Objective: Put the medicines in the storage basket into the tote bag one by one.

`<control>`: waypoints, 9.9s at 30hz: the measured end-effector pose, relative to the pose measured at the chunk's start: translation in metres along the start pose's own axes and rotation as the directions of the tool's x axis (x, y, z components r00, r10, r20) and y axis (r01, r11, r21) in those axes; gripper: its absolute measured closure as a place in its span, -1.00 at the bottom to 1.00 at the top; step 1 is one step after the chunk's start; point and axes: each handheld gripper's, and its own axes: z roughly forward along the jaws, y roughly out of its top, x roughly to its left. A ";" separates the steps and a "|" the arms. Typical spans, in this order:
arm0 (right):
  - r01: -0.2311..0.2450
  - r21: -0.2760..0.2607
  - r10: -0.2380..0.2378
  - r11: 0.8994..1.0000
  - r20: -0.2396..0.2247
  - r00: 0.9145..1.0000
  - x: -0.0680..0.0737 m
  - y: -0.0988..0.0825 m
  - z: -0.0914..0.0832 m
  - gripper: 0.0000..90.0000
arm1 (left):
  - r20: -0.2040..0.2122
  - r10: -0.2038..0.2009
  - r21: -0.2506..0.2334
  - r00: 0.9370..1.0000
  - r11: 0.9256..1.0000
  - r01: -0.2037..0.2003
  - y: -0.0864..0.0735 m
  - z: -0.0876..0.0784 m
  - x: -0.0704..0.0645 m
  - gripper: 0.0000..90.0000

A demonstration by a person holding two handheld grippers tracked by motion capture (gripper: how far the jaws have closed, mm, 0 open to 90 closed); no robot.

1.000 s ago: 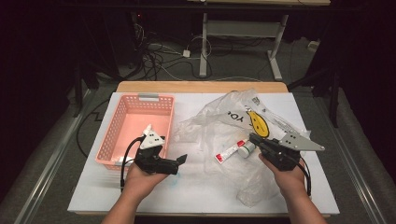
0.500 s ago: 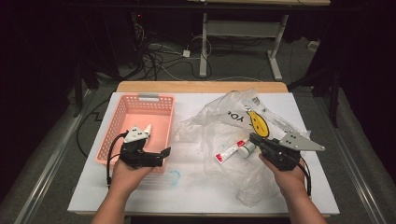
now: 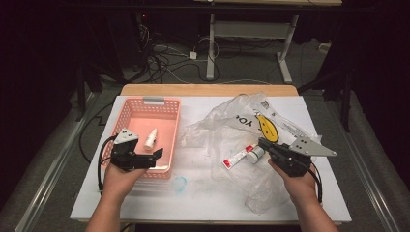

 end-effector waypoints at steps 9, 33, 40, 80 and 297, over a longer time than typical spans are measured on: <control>0.002 0.004 -0.002 1.000 0.000 1.000 0.001 0.000 0.000 1.00 | -0.007 0.010 -0.005 1.000 1.000 -0.010 0.002 0.001 0.001 -1.00; 0.000 0.016 0.000 1.000 -0.005 1.000 0.001 -0.003 0.004 1.00 | -0.024 -0.012 0.061 1.000 0.998 0.014 0.055 0.045 0.021 -0.98; -0.002 0.010 0.002 1.000 -0.001 1.000 0.000 -0.002 0.002 1.00 | -0.071 -0.040 0.157 0.997 0.986 0.050 0.060 0.064 0.037 -0.98; 0.001 0.010 -0.001 1.000 -0.011 1.000 0.001 -0.002 0.003 1.00 | -0.141 -0.081 0.534 0.987 0.833 0.145 0.043 0.107 0.060 0.21; -0.003 0.010 0.003 1.000 -0.020 1.000 0.000 -0.004 0.003 1.00 | 0.244 0.234 0.001 0.941 0.970 -0.242 0.047 0.173 -0.174 -0.08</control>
